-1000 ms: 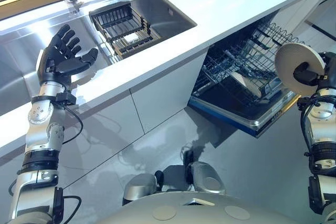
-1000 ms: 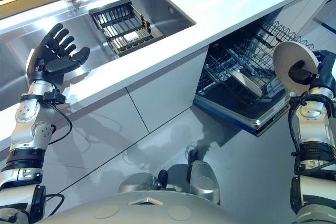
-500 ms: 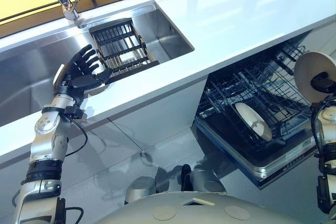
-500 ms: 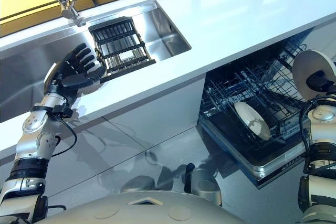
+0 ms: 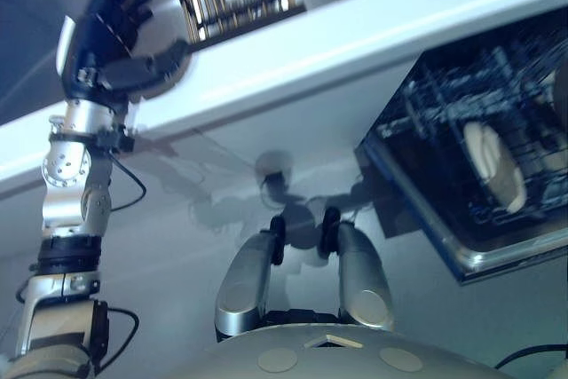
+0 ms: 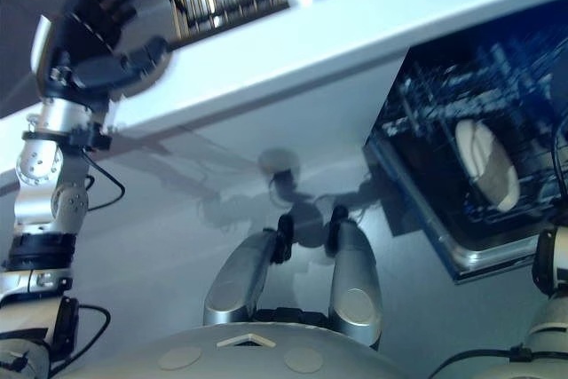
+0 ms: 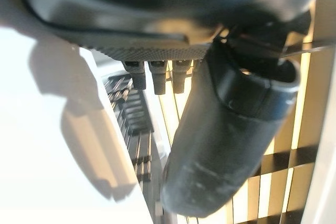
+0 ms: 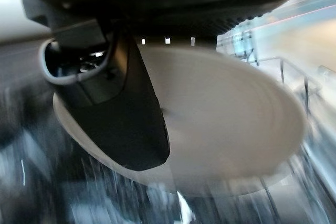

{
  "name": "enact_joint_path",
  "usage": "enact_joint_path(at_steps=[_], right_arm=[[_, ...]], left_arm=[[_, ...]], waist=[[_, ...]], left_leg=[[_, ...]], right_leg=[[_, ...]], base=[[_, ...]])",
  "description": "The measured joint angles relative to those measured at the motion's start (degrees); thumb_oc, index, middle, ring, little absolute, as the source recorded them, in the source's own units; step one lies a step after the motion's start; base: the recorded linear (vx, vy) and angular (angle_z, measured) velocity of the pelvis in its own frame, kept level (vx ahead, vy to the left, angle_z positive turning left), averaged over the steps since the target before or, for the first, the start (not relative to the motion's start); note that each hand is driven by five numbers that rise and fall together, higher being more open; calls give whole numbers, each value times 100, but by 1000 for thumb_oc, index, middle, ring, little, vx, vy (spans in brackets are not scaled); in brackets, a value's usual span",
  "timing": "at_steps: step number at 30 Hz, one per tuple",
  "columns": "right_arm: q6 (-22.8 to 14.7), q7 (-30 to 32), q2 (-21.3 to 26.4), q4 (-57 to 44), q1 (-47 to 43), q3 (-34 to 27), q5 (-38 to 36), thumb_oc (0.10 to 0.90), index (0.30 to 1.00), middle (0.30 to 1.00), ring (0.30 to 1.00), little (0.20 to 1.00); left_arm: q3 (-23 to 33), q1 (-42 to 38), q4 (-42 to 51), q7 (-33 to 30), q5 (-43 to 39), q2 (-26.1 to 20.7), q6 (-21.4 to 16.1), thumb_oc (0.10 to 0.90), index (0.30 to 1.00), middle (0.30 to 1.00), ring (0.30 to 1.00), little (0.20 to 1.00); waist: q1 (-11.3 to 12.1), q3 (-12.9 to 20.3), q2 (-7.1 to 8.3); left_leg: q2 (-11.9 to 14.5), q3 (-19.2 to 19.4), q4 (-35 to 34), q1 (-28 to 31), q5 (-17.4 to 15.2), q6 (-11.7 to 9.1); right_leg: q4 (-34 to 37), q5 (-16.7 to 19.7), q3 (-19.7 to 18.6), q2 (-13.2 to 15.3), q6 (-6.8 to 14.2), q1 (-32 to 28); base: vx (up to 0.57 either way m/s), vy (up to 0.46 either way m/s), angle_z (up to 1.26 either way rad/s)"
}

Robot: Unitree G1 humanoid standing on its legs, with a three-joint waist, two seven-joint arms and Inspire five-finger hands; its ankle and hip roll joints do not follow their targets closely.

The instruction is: Pick up plates and place into dishwasher.

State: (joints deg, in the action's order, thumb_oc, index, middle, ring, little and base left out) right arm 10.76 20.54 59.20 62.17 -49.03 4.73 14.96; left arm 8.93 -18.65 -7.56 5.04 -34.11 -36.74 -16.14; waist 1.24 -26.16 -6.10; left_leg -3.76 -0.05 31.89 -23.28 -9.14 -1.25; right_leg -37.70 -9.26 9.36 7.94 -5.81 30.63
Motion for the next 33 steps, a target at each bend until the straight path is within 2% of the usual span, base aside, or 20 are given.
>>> enact_joint_path(at_steps=[2,4,7,12,15,17,22,24,29,33], right_arm=[[11,-63,65,281,-478,281,-113,800,900,900,900,900],[22,-76,21,291,-533,417,-324,800,900,900,900,900],[-21,240,-377,197,-404,527,-519,800,900,900,900,900],[-71,731,-442,-391,247,437,-918,800,900,900,900,900],[30,1045,-612,-1072,868,149,-937,800,900,900,900,900],[61,1155,-684,-1516,1205,-96,-926,800,900,900,900,900],[24,1553,-603,-1701,1268,-780,-751,800,900,900,900,900],[-48,1530,-505,-1775,1287,-1093,-667,800,900,900,900,900],[-162,1274,-397,-1783,1585,-1746,-654,800,900,900,900,900],[-319,1030,-441,-1692,2062,-1825,-683,800,900,900,900,900]], left_arm=[[79,-33,-2,-126,-74,-33,-72,800,900,900,900,900],[200,-58,-5,-161,-80,-47,-138,800,900,900,900,900],[328,-124,-22,-159,-83,-80,-140,800,900,900,900,900],[322,-177,-28,108,-126,-93,-118,800,900,900,900,900],[323,-50,-49,295,-197,-84,-124,800,900,900,900,900],[329,128,-48,432,-205,-58,-156,800,900,900,900,900],[318,437,-119,782,-245,245,-137,800,900,900,900,900],[312,467,-110,840,-240,294,5,800,900,900,900,900],[303,589,-255,818,-190,298,423,800,900,900,900,900],[293,692,-601,765,-173,293,637,800,900,900,900,900]], waist=[[6,-5,3],[18,-5,2],[34,-16,-15],[132,-49,-15],[117,-253,-17],[141,-268,-10],[184,-245,14],[194,-223,44],[217,232,377],[240,586,666]], left_leg=[[-54,-48,154,-216,-7,-3],[-43,-167,357,-427,-45,-12],[-22,-335,697,-647,-168,-48],[52,-434,790,-600,-221,-108],[137,-509,651,-125,-287,-58],[179,-497,359,197,-273,-54],[173,-460,-522,1102,-83,40],[167,-406,-718,1371,-12,30],[121,-170,-1361,2026,122,152],[53,-8,-1929,2726,197,326]], right_leg=[[-175,-4,-122,-35,7,254],[-270,-22,-82,-87,-16,406],[-453,-65,-57,-170,-84,553],[-375,-47,9,-273,-56,410],[-67,-29,98,-365,-29,-133],[260,77,49,-460,102,-435],[1156,387,-43,-578,95,-1317],[1302,420,-89,-581,110,-1546],[1993,736,-334,-655,248,-2125],[2677,1072,-446,-678,450,-2754]], base=[[-116,-21,-13],[-112,-55,-4],[-46,-96,-5],[1,20,0],[16,151,-5],[-20,211,-21],[-41,282,-12],[-51,250,-11],[-34,265,-21],[-110,247,-40]])
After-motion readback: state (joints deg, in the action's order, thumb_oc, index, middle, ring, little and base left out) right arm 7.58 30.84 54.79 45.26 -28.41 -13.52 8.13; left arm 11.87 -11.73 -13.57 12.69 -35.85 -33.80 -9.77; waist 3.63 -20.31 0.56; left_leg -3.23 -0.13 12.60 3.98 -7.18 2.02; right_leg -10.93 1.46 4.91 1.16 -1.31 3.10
